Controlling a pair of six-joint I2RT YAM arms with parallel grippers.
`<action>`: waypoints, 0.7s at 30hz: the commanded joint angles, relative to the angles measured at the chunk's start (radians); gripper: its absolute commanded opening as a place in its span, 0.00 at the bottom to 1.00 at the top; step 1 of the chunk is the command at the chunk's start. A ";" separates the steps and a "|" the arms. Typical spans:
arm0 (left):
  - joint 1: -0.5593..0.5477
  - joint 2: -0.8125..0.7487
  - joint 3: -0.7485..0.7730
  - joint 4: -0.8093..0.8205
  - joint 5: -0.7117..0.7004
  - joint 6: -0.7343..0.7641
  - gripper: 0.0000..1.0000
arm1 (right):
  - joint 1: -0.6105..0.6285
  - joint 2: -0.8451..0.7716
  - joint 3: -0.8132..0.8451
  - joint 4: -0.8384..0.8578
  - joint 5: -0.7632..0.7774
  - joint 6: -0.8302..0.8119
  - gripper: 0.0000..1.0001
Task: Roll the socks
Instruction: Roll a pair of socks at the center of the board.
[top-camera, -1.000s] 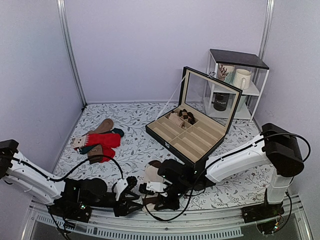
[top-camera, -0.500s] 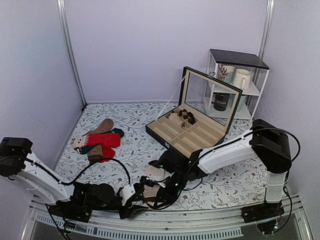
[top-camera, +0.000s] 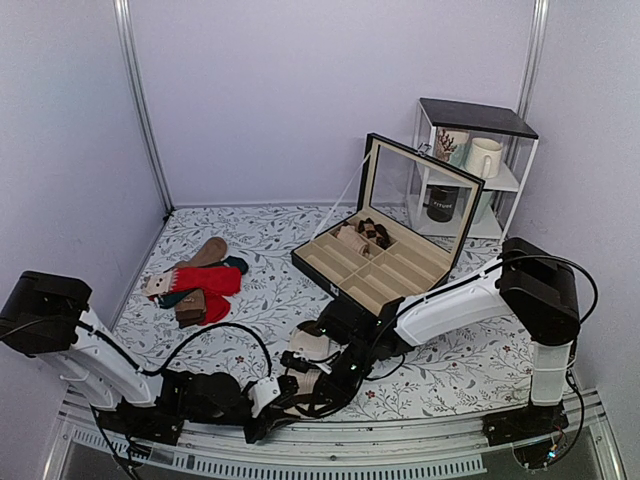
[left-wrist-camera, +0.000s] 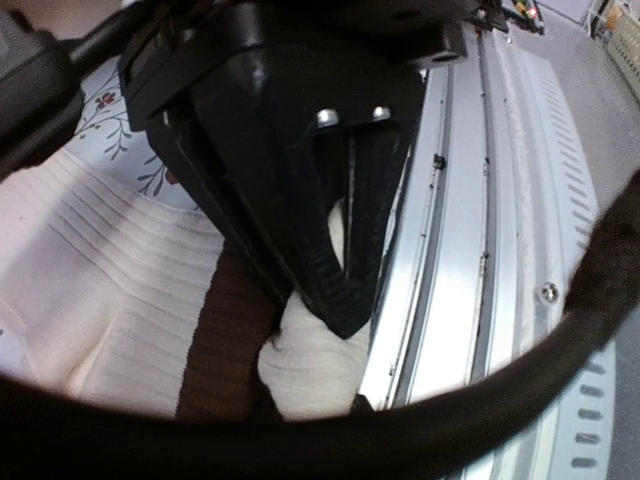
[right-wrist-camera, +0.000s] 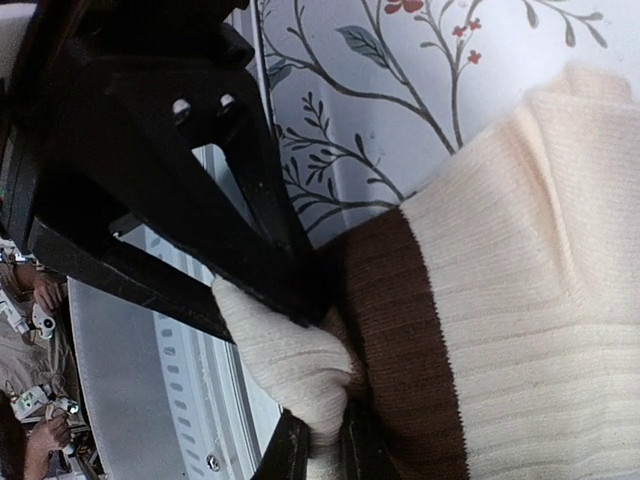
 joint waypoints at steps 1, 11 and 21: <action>-0.014 0.014 0.022 0.032 0.027 0.013 0.15 | 0.001 0.088 -0.033 -0.111 0.097 0.018 0.04; -0.016 -0.035 0.008 0.030 0.000 0.011 0.43 | -0.002 0.096 -0.035 -0.109 0.092 0.024 0.04; -0.015 -0.029 0.013 0.037 0.013 0.030 0.23 | -0.002 0.099 -0.037 -0.105 0.087 0.028 0.04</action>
